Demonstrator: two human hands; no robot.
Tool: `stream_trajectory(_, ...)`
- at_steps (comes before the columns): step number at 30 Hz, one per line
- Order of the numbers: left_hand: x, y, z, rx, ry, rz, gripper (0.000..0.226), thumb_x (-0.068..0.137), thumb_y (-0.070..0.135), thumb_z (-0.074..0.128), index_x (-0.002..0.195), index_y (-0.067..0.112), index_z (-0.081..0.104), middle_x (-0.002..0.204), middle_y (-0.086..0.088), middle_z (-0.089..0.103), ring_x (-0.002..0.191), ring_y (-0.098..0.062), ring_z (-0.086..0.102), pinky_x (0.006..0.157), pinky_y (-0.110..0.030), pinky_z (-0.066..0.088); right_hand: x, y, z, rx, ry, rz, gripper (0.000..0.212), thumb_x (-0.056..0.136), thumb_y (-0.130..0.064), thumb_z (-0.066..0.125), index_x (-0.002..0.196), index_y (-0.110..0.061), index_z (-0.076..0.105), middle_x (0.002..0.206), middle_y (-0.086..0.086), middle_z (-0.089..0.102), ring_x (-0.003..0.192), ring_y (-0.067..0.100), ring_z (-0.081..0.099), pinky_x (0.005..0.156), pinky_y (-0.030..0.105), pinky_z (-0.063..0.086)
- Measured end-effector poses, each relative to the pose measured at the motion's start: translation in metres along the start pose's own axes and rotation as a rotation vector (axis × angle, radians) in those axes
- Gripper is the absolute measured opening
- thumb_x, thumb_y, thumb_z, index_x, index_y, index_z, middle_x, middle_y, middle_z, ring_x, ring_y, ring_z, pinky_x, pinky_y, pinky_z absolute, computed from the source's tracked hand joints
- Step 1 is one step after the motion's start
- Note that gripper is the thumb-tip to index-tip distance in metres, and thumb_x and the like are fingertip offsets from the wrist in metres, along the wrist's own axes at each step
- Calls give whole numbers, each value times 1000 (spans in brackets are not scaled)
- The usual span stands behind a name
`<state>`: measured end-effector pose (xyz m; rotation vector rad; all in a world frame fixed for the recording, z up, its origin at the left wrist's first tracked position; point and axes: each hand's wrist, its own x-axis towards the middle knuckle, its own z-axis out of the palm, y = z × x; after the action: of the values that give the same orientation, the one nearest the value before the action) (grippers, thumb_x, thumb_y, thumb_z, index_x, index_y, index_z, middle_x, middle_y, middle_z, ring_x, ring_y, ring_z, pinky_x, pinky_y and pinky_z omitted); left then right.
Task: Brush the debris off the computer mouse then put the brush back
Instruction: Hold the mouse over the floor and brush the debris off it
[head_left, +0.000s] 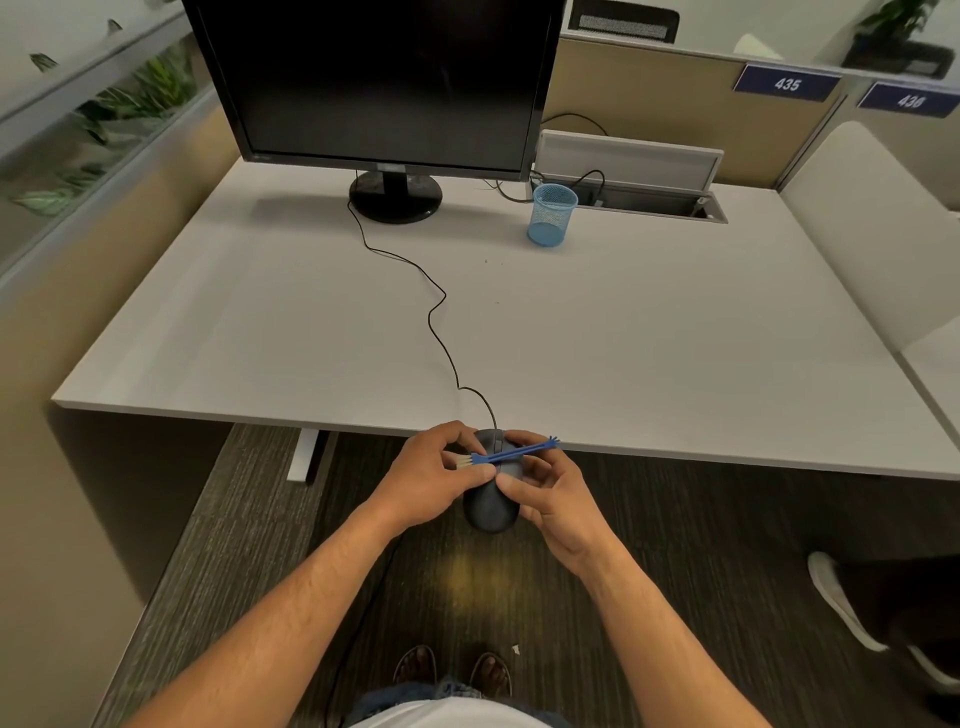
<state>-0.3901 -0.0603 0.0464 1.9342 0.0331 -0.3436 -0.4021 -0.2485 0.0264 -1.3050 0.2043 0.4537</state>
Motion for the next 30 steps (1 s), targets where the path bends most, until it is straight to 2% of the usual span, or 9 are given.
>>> stream_trajectory(4, 0, 1, -1, -21, 7, -16, 14, 85, 25, 77, 91, 28, 65, 110, 11, 64, 91, -21, 67, 80, -47, 60, 0, 0, 0, -5, -9, 1, 59, 68, -11, 86, 122, -27, 69, 116, 5, 73, 110, 24, 71, 92, 48, 60)
stream_trajectory(8, 1, 2, 0, -35, 29, -36, 13, 86, 23, 76, 90, 25, 64, 116, 10, 62, 97, -20, 66, 84, -47, 59, 1, 2, -2, -7, -34, -5, 62, 77, 7, 80, 129, -21, 63, 125, 14, 66, 112, 29, 70, 93, 48, 59)
stream_trajectory(11, 1, 2, 1, -50, 42, -43, 13, 87, 23, 76, 90, 23, 63, 119, 8, 62, 97, -20, 67, 83, -48, 60, 2, 2, -3, 14, -74, 0, 70, 75, 16, 77, 133, -18, 59, 130, 16, 63, 114, 31, 69, 91, 43, 60)
stream_trajectory(14, 1, 2, 2, -54, 63, -43, 13, 87, 23, 76, 90, 22, 64, 119, 8, 63, 97, -18, 66, 82, -46, 61, 1, 2, -3, 20, -111, 4, 78, 69, 14, 81, 135, -18, 57, 133, 15, 62, 116, 31, 68, 92, 43, 59)
stream_trajectory(20, 2, -1, 3, -65, 69, -56, 11, 86, 21, 77, 87, 22, 66, 118, 11, 64, 97, -10, 66, 81, -35, 61, 0, 3, -4, 13, -118, 1, 78, 68, 12, 82, 134, -20, 57, 133, 14, 62, 117, 31, 68, 93, 45, 59)
stream_trajectory(24, 1, -2, 1, 59, 69, -13, 11, 85, 24, 76, 83, 26, 66, 113, 15, 62, 97, -1, 62, 75, -14, 44, -1, 4, -4, -24, -109, -2, 76, 71, 14, 81, 134, -21, 57, 132, 12, 62, 117, 30, 68, 92, 44, 59)
stream_trajectory(28, -1, 0, -2, 221, 71, 48, 14, 86, 27, 73, 80, 34, 64, 100, 15, 58, 93, -2, 57, 73, -15, 40, -2, 5, -4, -32, -95, -2, 75, 71, 15, 81, 134, -20, 57, 130, 12, 63, 115, 29, 69, 90, 42, 60)
stream_trajectory(30, 0, 1, -4, 186, 96, 57, 14, 88, 27, 72, 81, 35, 64, 95, 15, 61, 89, -2, 58, 70, -16, 39, -3, 4, -3, -44, -93, -3, 73, 71, 15, 81, 131, -21, 58, 129, 11, 63, 113, 28, 69, 88, 41, 60)
